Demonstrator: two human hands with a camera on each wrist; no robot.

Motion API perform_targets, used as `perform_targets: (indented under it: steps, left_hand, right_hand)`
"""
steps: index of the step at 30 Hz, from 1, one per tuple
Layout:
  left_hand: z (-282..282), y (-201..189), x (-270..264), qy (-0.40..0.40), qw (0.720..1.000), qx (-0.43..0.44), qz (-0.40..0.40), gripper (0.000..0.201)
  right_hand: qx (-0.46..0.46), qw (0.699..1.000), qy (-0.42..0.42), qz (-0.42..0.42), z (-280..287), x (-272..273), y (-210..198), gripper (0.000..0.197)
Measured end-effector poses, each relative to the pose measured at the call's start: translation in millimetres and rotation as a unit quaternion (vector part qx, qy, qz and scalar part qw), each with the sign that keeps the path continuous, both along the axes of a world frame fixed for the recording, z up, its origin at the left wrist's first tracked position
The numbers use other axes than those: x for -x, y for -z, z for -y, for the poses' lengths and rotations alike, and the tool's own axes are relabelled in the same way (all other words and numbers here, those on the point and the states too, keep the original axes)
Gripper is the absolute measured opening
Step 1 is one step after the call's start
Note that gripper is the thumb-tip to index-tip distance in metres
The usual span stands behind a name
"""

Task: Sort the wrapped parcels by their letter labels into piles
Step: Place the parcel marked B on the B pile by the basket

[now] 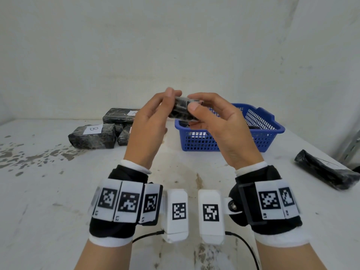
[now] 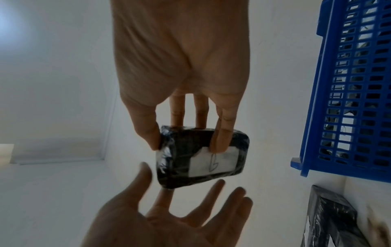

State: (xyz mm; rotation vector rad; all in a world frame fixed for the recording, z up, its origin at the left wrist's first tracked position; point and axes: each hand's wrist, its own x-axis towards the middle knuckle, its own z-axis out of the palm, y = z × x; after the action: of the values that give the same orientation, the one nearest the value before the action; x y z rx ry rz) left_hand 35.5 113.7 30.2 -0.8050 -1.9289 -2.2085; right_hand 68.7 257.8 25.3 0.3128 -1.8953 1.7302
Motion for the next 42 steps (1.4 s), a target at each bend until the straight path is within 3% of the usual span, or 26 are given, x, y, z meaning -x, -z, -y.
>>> perform_targets:
  steps: [5, 10, 14, 17, 24, 38, 42]
  left_hand:
    - [2, 0, 6, 0.039, 0.995, -0.074, 0.051, 0.016]
    - [1, 0, 7, 0.053, 0.99, -0.104, 0.077, 0.037]
    - [1, 0, 7, 0.035, 0.994, -0.08, 0.062, 0.043]
    - [2, 0, 7, 0.009, 0.998, -0.034, 0.045, 0.043]
    - [2, 4, 10, -0.024, 1.0, -0.015, 0.005, 0.042]
    - [2, 5, 13, -0.05, 0.998, 0.009, -0.033, 0.028]
    - [2, 6, 11, -0.07, 0.996, 0.021, -0.041, 0.023]
  right_hand:
    - [0.016, 1.0, -0.001, 0.008, 3, -1, -1, 0.02]
    - [-0.003, 1.0, 0.006, 0.011, -1, -4, -2, 0.058]
    - [0.021, 0.998, 0.02, 0.048, -2, -1, -1, 0.068]
    - [0.027, 0.998, 0.02, 0.059, -3, 2, -1, 0.067]
    - [0.017, 0.998, 0.033, 0.059, -1, 2, 0, 0.067]
    - [-0.048, 0.995, 0.071, 0.055, 2, -2, -2, 0.031]
    - [-0.045, 0.996, 0.063, 0.053, 4, -2, -2, 0.031]
